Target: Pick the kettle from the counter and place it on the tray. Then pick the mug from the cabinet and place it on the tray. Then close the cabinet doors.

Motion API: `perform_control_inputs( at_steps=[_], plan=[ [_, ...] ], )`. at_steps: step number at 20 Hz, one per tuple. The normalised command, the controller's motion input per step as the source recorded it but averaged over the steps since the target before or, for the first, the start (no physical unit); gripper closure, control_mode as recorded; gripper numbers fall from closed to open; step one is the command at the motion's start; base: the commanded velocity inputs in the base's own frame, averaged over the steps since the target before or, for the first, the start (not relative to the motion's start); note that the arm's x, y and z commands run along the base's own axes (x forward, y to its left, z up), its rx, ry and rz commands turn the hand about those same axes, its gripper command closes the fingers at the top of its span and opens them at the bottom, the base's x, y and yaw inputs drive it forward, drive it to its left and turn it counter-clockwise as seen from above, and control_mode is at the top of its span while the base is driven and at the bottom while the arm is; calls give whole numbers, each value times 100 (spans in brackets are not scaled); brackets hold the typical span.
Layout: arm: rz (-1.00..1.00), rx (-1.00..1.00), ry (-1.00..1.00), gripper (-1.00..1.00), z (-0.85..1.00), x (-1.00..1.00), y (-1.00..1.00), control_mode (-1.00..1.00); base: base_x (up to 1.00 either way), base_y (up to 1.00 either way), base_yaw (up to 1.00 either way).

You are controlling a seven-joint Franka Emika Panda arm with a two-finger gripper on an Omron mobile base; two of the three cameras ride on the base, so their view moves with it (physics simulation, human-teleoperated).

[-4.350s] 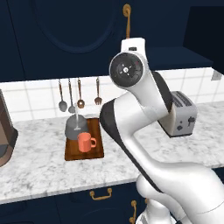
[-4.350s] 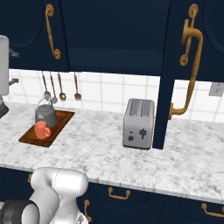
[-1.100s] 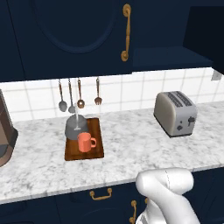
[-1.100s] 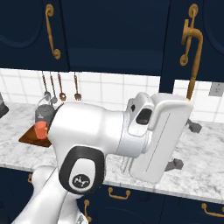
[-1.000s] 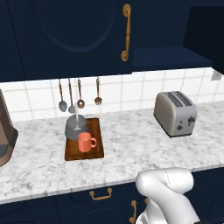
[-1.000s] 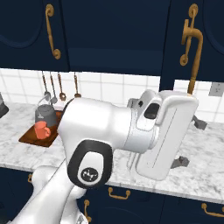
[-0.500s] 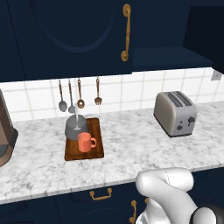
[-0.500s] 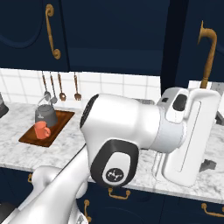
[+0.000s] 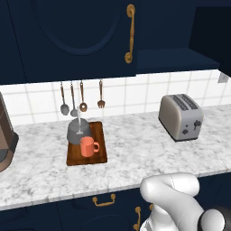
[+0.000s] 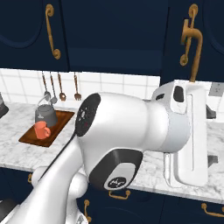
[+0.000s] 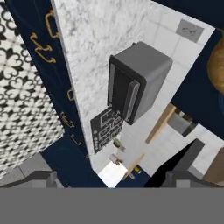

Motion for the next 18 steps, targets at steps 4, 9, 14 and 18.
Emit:
perform_control_inputs(
  at_steps=[4,9,14,18],
  plan=[
    [28,0,21,-100,-18,88,26,-100,0,0,0],
    [32,0,3,-100,-34,71,56,-100,0,0,0],
    [31,0,0,-100,-29,69,57,-100,0,0,0],
    [30,0,0,-100,-26,66,65,-100,0,0,0]
  ],
)
